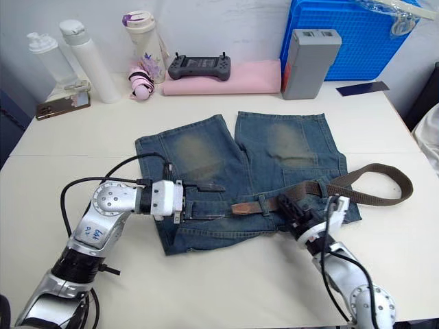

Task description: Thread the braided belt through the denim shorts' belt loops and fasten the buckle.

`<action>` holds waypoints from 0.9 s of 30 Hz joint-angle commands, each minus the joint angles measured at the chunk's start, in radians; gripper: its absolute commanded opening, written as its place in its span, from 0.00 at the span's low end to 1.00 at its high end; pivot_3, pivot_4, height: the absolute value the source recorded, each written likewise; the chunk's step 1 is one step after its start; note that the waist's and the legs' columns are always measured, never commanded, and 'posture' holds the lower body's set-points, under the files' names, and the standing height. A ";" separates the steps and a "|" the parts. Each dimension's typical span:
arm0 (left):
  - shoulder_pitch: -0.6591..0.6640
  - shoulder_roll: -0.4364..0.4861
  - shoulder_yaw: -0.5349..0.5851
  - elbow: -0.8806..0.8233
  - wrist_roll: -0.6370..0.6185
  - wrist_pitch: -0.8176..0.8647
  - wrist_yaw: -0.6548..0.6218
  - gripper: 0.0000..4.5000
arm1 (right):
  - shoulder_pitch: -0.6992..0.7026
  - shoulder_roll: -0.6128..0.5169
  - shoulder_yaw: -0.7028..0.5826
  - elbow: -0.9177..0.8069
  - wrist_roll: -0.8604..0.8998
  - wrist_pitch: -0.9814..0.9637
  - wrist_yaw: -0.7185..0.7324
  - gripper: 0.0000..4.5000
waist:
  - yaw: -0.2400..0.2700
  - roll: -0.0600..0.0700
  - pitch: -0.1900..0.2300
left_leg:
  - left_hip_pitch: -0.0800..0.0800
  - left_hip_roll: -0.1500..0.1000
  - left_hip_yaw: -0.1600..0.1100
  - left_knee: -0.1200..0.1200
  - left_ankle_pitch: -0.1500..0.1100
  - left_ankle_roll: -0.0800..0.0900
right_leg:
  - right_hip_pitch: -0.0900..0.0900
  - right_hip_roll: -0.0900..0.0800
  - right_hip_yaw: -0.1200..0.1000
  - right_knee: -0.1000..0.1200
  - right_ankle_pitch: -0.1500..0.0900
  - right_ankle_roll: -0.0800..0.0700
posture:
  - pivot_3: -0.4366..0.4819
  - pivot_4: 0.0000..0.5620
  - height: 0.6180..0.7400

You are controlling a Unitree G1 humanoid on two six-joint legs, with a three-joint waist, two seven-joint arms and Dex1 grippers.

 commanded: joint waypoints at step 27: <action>-0.211 -0.057 -0.123 0.309 0.243 -0.538 0.138 0.00 | 0.066 -0.184 -0.076 -0.221 0.004 0.044 0.012 0.91 | 0.001 0.000 0.000 | -0.002 -0.001 0.007 0.000 0.000 0.000 | 0.000 -0.001 -0.003 0.000 0.000 0.000 | 0.48 0.27 1.00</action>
